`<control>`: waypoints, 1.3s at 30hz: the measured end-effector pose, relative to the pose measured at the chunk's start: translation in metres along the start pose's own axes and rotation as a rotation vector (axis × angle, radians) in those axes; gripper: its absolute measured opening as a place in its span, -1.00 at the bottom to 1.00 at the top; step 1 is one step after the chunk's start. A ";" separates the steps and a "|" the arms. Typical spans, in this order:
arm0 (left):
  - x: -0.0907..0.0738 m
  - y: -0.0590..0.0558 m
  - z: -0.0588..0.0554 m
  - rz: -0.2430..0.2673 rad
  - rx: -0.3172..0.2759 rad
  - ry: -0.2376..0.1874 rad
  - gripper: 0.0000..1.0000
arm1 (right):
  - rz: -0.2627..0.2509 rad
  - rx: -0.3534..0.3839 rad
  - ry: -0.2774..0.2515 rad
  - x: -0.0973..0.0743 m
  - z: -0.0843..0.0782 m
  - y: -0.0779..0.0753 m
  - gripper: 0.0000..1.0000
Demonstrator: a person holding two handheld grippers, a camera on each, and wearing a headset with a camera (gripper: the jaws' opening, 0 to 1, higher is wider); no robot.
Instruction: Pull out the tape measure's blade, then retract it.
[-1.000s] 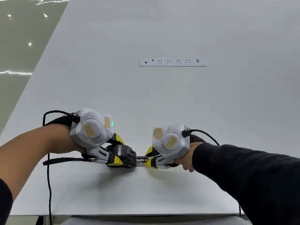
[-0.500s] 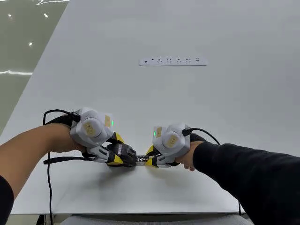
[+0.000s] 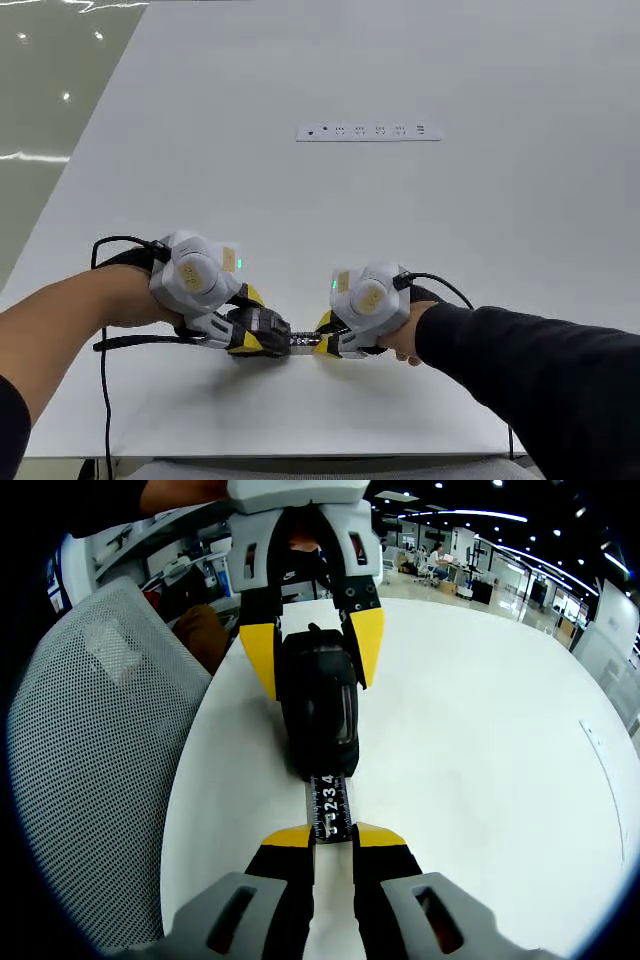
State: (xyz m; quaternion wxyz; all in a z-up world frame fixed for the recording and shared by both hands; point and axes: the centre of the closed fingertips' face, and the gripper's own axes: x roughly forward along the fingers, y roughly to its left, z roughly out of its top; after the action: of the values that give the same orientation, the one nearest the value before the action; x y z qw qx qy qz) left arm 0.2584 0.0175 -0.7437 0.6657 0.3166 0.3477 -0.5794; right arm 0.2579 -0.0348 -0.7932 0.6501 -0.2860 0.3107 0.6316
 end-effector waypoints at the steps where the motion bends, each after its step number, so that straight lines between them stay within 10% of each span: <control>1: 0.000 0.000 0.000 0.000 0.000 0.000 -0.45 | 0.000 0.000 0.000 0.000 0.000 0.000 -0.82; 39: 0.001 -0.001 0.001 0.001 -0.004 -0.007 -0.45 | -0.005 0.025 -0.002 -0.010 -0.012 0.000 -0.82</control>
State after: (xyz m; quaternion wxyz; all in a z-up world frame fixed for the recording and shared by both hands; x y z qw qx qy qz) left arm 0.2578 0.0162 -0.7441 0.6677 0.3133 0.3464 -0.5797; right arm 0.2571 -0.0506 -0.7931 0.6555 -0.2779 0.3174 0.6264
